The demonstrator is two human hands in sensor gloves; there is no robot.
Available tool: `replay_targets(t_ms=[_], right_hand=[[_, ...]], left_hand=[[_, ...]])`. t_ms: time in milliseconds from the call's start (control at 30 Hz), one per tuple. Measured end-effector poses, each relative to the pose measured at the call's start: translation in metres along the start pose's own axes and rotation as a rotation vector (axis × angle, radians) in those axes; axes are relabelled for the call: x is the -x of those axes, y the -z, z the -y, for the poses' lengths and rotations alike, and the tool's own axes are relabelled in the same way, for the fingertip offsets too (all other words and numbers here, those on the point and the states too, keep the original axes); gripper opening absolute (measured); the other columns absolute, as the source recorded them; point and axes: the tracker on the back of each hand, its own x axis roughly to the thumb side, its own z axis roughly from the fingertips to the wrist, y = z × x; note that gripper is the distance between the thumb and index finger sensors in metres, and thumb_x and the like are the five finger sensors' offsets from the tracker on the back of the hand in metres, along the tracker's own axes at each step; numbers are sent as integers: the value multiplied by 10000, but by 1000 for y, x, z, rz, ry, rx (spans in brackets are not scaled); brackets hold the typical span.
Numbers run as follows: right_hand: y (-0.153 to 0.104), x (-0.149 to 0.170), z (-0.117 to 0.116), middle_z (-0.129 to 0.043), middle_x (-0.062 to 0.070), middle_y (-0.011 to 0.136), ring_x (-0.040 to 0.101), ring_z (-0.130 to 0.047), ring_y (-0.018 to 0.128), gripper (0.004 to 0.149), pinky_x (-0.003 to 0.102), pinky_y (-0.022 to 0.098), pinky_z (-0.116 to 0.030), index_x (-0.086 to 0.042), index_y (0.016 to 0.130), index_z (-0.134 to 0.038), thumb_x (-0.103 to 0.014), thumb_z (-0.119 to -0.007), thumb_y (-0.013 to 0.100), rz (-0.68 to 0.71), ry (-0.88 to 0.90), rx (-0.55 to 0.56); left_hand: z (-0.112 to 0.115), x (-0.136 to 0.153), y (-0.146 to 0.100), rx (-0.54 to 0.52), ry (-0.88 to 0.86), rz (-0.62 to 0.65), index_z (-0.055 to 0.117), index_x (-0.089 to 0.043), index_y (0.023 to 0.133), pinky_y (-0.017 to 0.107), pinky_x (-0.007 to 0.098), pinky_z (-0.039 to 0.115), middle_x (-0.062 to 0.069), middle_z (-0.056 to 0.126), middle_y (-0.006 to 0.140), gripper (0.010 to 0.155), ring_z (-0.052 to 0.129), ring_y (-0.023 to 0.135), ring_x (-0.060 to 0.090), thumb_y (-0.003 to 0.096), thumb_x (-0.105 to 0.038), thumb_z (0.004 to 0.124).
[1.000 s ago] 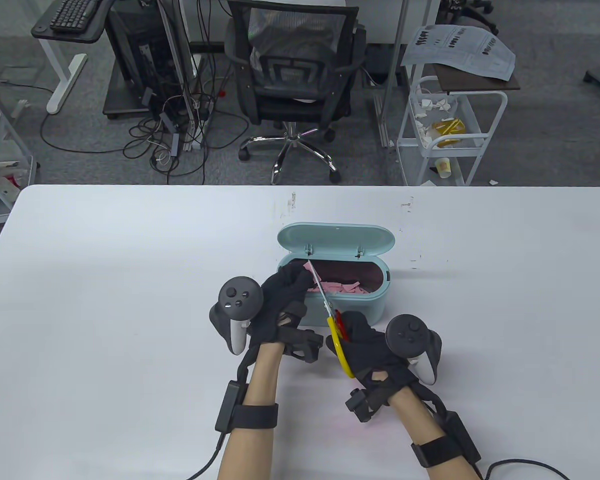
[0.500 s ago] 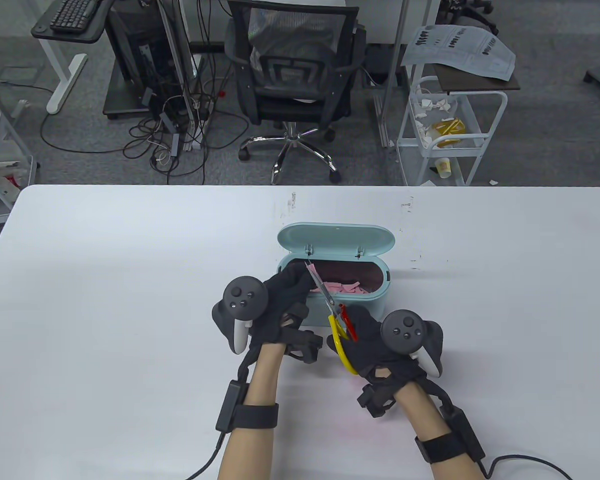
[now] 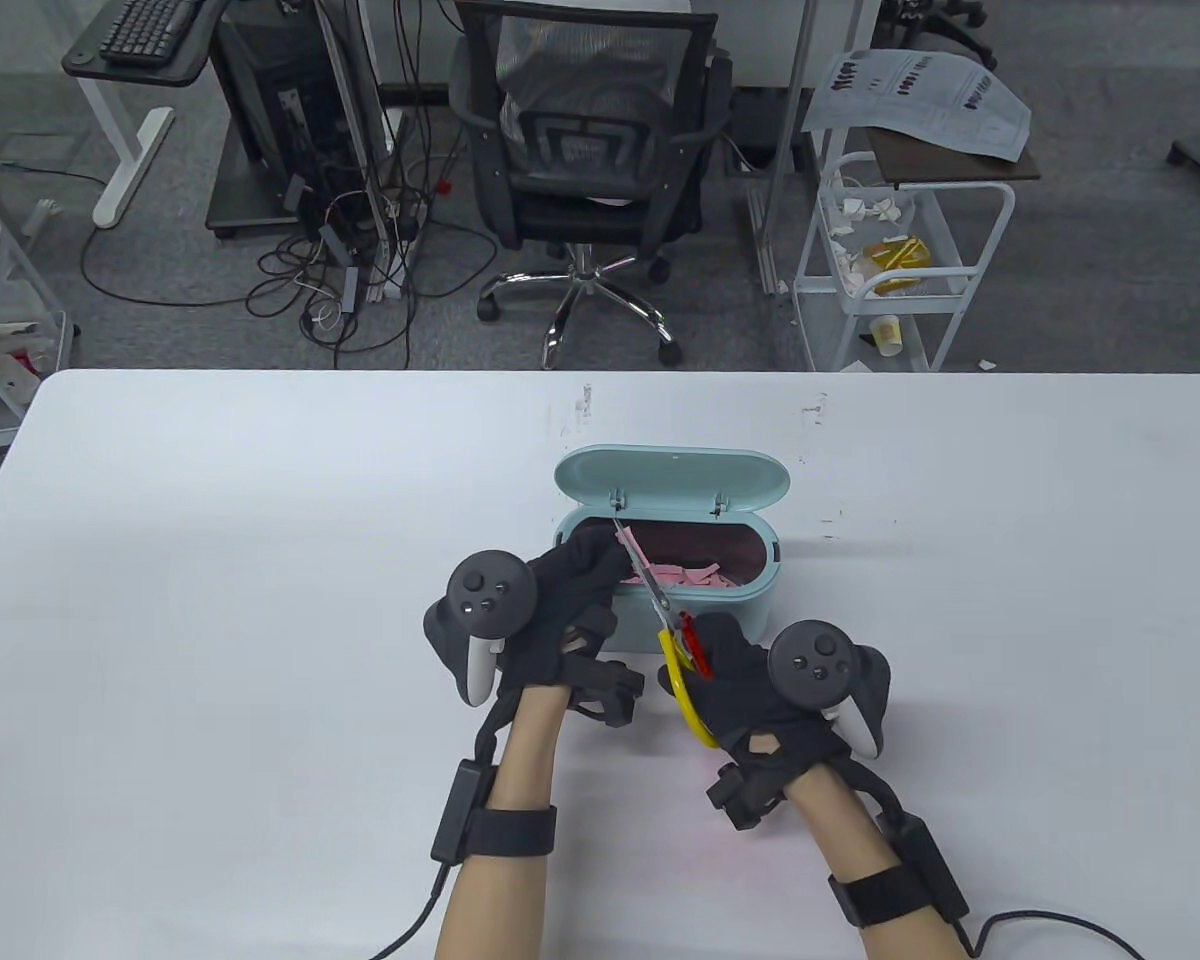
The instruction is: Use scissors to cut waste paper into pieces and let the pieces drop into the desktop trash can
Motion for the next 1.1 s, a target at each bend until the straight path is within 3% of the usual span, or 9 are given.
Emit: replay_targets(t_ms=[433, 900, 1100], right_hand=[[-5, 10, 2, -898, -50, 579, 128, -996, 235, 723, 593, 542, -717, -140, 868, -604, -604, -788, 346, -73, 171, 3], [-27, 18, 32, -898, -52, 577, 125, -997, 230, 725, 591, 546, -716, -137, 866, -605, -606, -790, 346, -50, 217, 64], [-29, 18, 35, -900, -51, 574, 127, -997, 229, 724, 593, 547, -714, -136, 865, -606, -604, -793, 345, -47, 217, 64]], left_hand=[[0, -3, -1, -18, 39, 15, 945, -318, 786, 724, 651, 573, -64, 1087, 702, 363, 1055, 667, 184, 466, -451, 838], [0, -31, -16, -243, 586, 205, 937, -383, 788, 751, 652, 546, -112, 1070, 761, 360, 972, 867, 215, 449, -476, 858], [4, -31, -15, -146, 693, 196, 894, -322, 889, 751, 684, 460, -12, 968, 947, 415, 834, 981, 319, 492, -391, 797]])
